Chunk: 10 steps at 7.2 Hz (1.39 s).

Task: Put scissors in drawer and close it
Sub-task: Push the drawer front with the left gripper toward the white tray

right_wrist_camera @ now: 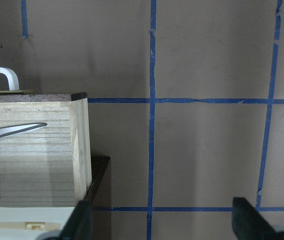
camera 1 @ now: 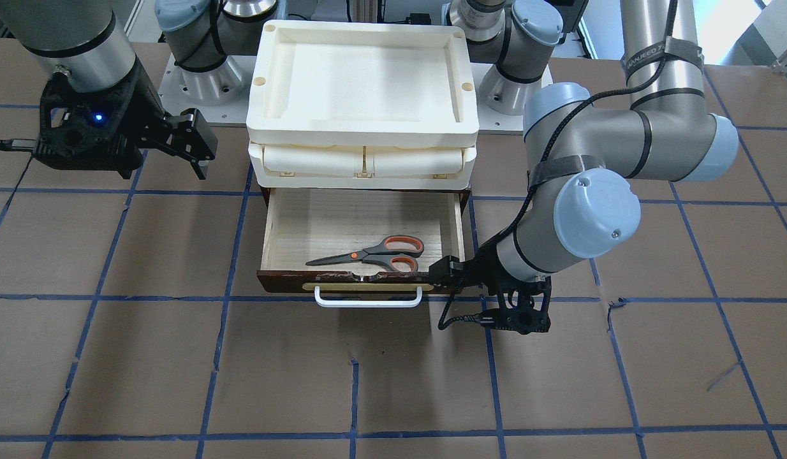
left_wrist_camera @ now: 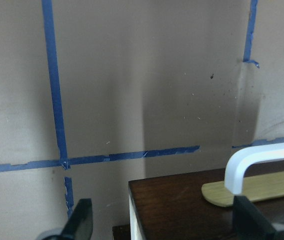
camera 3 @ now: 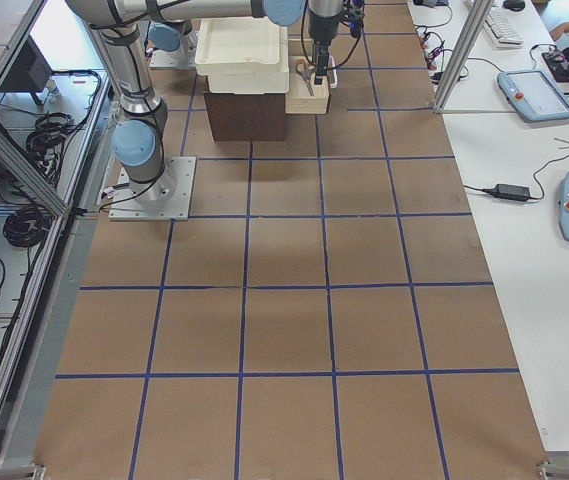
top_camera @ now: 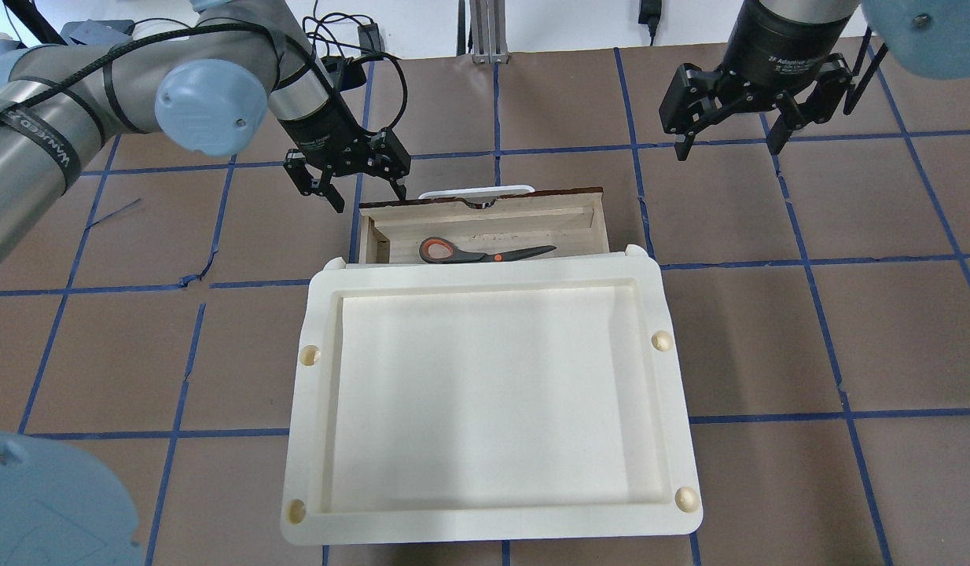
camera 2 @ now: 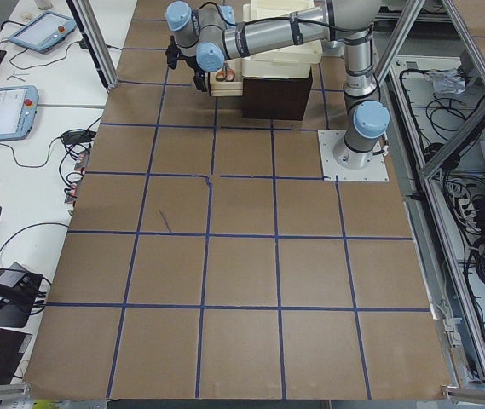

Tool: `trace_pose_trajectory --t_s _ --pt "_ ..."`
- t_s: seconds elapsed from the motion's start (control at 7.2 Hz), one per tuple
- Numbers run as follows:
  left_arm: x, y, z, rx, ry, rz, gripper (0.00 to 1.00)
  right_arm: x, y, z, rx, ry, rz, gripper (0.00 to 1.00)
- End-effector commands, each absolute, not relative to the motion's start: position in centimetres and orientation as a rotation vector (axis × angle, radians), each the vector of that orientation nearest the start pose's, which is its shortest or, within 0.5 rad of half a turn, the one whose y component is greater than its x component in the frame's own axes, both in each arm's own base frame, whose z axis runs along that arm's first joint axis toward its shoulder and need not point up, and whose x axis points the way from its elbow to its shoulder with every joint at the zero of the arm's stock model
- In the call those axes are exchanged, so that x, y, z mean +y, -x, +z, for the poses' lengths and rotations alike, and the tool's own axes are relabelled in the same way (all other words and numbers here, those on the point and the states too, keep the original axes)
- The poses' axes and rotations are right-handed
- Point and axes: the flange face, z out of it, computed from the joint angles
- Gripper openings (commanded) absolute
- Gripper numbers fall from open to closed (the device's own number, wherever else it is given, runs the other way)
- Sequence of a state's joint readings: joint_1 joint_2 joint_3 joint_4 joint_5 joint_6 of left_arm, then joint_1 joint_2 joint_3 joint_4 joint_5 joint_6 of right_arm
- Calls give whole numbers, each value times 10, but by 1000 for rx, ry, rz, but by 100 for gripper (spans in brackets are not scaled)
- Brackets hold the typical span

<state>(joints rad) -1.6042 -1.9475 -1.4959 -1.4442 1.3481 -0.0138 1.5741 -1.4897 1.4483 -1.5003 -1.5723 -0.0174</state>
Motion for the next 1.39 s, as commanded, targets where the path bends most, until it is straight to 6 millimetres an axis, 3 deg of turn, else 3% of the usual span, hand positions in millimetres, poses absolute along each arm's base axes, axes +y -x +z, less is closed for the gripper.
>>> trace_pose_trajectory --t_s 0.0,0.42,1.25 --pt "-593 175 326 3339 2 347 100 -523 -136 500 3142 36 46 100" --pt "-575 176 319 3330 8 404 100 -523 -135 499 3142 36 48 100" --pt "-544 178 327 3279 34 660 100 -522 -135 498 3142 36 51 100"
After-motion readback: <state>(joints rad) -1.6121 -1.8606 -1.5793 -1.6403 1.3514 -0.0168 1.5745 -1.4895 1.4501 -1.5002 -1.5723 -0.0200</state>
